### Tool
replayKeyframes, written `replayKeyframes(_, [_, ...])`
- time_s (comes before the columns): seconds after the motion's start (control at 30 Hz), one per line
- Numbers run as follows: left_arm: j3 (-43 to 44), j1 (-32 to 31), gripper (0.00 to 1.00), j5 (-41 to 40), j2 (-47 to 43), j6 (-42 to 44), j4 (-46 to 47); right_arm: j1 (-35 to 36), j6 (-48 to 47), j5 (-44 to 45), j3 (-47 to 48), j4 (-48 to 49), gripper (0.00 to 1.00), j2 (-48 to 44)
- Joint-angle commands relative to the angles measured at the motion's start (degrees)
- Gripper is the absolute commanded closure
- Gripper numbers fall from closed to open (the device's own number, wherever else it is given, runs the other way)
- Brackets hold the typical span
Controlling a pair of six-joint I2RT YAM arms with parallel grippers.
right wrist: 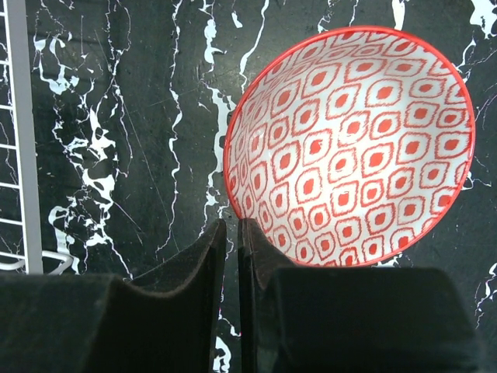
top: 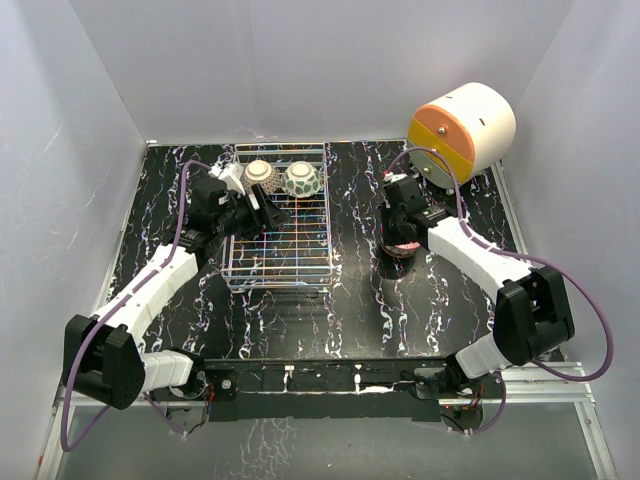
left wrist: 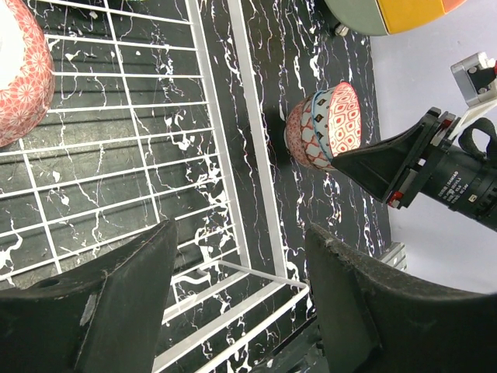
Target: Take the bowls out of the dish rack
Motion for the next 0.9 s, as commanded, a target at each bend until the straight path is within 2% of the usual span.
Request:
replayKeyframes(0.0, [-0.4,0.3,0.36,0.4,-2.5,0.3,-0.6,-0.1,0.3,0.3,1.3,2.4,0.85,-1.0])
replayKeyframes(0.13, [-0.5,0.3,0.36,0.1,-2.5,0.6,-0.8,0.0,0.3,0.8,2.5,3.0,0.84,-4.1])
replayKeyframes(0.33, [-1.0,0.2,0.36,0.3,-2.4,0.6,-0.2,0.0,-0.5,1.5,3.0,3.6,0.66,-4.3])
replayKeyframes(0.67, [-0.1,0.3,0.36,-1.0,-2.7,1.2,-1.5,0.0,0.4,2.0,1.2,4.2,0.65,-1.6])
replayKeyframes(0.77, [3.8,0.3,0.34,-5.6,-1.0,3.8,-6.1,0.0,0.6,1.9,1.6,4.6,0.65,-2.9])
replayKeyframes(0.87, [6.7,0.3,0.33,-16.4,0.9,6.2,-10.2,-0.1,0.9,2.4,1.9,4.8,0.65,-4.6])
